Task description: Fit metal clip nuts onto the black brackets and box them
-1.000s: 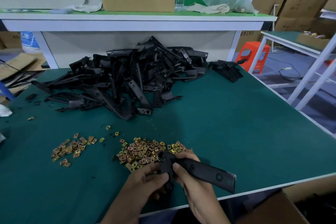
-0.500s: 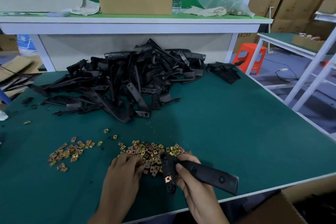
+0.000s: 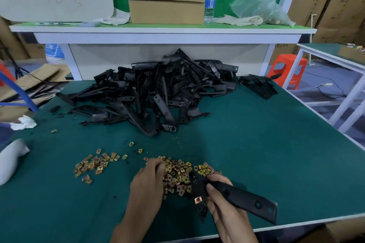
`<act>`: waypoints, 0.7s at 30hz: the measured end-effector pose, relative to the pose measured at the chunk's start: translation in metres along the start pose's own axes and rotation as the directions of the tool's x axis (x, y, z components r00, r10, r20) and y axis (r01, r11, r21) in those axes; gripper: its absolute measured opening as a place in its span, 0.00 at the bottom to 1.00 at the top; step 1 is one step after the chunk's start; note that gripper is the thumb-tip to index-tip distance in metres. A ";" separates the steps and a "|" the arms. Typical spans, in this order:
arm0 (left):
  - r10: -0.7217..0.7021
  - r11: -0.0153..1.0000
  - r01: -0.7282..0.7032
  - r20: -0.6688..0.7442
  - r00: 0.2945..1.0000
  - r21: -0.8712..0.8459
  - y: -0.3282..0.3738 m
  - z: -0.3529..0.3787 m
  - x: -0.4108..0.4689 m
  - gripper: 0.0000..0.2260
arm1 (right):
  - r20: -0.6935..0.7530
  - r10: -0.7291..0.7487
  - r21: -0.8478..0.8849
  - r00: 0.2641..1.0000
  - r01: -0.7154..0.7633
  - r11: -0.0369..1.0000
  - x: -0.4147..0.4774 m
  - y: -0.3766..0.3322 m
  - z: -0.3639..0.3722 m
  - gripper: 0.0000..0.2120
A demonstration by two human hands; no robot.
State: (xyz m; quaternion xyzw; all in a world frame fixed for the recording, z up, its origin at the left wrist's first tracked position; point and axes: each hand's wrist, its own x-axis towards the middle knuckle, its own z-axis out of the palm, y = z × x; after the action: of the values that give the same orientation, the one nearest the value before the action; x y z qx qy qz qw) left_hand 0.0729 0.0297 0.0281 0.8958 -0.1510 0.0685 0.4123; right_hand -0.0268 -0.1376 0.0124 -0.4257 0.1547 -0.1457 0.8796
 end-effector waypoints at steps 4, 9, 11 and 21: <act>-0.053 0.983 0.068 0.092 0.994 -0.173 0.013 -0.001 -0.006 0.06 | -0.010 0.011 -0.003 1.000 -0.011 1.000 0.002 0.001 -0.002 0.12; -0.109 0.970 0.127 0.094 0.990 -0.210 0.008 0.002 -0.008 0.04 | -0.005 0.034 -0.015 0.999 -0.035 0.999 0.000 0.000 -0.003 0.13; -0.124 0.968 0.142 0.098 0.987 -0.209 0.005 -0.001 -0.006 0.05 | -0.002 0.040 -0.015 0.999 -0.040 0.999 -0.001 -0.001 -0.001 0.15; -0.132 0.980 0.143 0.082 0.988 -0.140 0.002 -0.001 -0.002 0.11 | -0.023 0.063 -0.017 0.998 -0.063 0.998 -0.001 -0.004 -0.001 0.15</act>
State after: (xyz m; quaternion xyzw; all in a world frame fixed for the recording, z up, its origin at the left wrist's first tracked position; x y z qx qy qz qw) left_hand 0.0700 0.0302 0.0298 0.8735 -0.1083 -0.0039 0.4747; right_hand -0.0282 -0.1401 0.0148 -0.4267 0.1789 -0.1211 0.8782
